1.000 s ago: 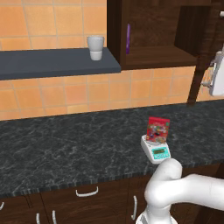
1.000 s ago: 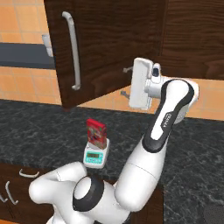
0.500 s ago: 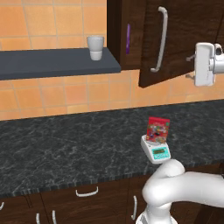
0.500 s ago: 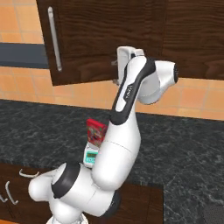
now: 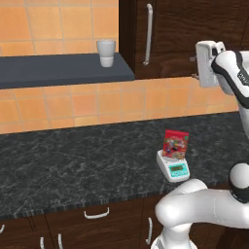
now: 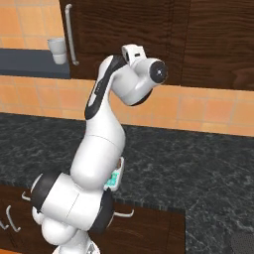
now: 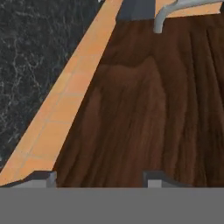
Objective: Pick the cereal and place it on the digital scale for weighing, and close the cabinet.
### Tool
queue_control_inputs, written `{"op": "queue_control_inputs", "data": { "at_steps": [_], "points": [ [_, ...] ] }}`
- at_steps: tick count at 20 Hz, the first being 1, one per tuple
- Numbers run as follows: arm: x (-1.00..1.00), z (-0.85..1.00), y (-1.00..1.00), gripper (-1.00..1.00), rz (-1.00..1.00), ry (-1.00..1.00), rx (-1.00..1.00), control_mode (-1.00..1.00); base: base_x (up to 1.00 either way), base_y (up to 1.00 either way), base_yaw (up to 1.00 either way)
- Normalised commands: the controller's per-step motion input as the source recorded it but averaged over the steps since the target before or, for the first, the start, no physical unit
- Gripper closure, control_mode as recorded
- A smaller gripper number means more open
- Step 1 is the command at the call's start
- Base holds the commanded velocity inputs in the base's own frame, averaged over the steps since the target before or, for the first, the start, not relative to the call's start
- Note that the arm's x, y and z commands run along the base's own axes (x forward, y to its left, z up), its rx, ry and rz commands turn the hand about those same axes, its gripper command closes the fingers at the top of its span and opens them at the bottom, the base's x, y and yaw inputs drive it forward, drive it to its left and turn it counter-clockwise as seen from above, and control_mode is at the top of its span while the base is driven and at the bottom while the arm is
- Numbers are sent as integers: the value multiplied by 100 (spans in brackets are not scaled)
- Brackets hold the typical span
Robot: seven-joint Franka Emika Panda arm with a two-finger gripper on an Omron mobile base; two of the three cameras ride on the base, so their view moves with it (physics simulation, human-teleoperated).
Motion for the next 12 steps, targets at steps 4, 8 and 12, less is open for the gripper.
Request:
{"op": "queue_control_inputs", "data": {
  "at_steps": [4, 8, 12],
  "points": [
    [74, 0, 7, -100, -17, -3, -5, -100, 0, 0, 0],
    [65, -7, 0, -100, -3, 0, -3, -100, 0, 0, 0],
    [7, -19, 0, -100, -2, -22, -2, -100, 0, 0, 0]
  ]
}}
